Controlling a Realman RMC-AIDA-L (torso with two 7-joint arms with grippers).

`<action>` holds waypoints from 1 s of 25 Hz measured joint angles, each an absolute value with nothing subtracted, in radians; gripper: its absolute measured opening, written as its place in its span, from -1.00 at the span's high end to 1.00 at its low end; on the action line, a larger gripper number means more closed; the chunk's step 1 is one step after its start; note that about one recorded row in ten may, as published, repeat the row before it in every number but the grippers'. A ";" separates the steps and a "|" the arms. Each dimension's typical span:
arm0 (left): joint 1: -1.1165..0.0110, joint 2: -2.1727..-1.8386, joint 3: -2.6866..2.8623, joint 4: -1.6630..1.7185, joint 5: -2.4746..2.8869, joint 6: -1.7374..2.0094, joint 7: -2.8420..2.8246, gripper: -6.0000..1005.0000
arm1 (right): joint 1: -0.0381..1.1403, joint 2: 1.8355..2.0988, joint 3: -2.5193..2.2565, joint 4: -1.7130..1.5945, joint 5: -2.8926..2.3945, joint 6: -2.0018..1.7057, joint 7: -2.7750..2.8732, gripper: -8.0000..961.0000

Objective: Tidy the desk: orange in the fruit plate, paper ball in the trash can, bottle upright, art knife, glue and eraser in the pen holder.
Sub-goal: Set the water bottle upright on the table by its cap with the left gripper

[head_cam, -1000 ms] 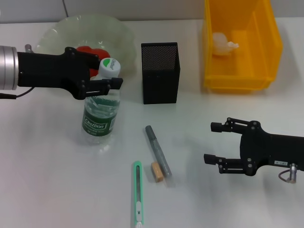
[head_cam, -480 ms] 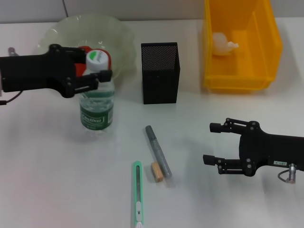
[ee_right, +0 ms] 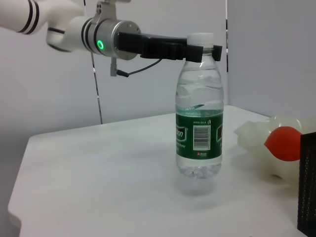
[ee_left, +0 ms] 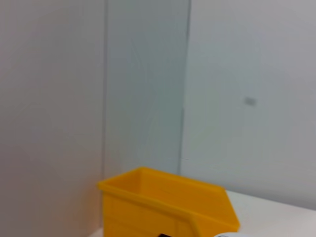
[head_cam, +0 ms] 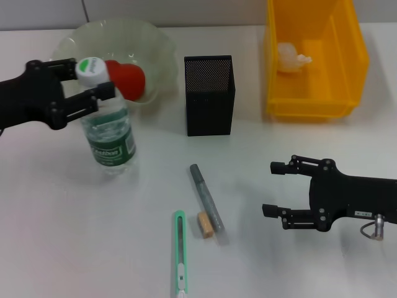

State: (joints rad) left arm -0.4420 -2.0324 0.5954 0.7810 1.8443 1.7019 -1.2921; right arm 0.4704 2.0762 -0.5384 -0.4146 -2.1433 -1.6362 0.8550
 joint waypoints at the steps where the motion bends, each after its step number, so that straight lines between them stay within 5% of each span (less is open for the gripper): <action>1: -0.436 -2.034 0.582 0.771 1.842 1.703 -1.281 0.12 | 0.470 2.076 -0.538 -0.414 -2.143 -1.636 0.855 -0.67; 14: -0.375 -2.034 0.441 0.619 1.758 1.669 -1.126 0.12 | 0.475 2.077 -0.538 -0.414 -2.141 -1.631 0.851 -0.67; 25: -0.375 -2.065 0.400 0.603 1.756 1.568 -1.053 0.12 | 0.475 2.077 -0.538 -0.419 -2.141 -1.632 0.850 -0.67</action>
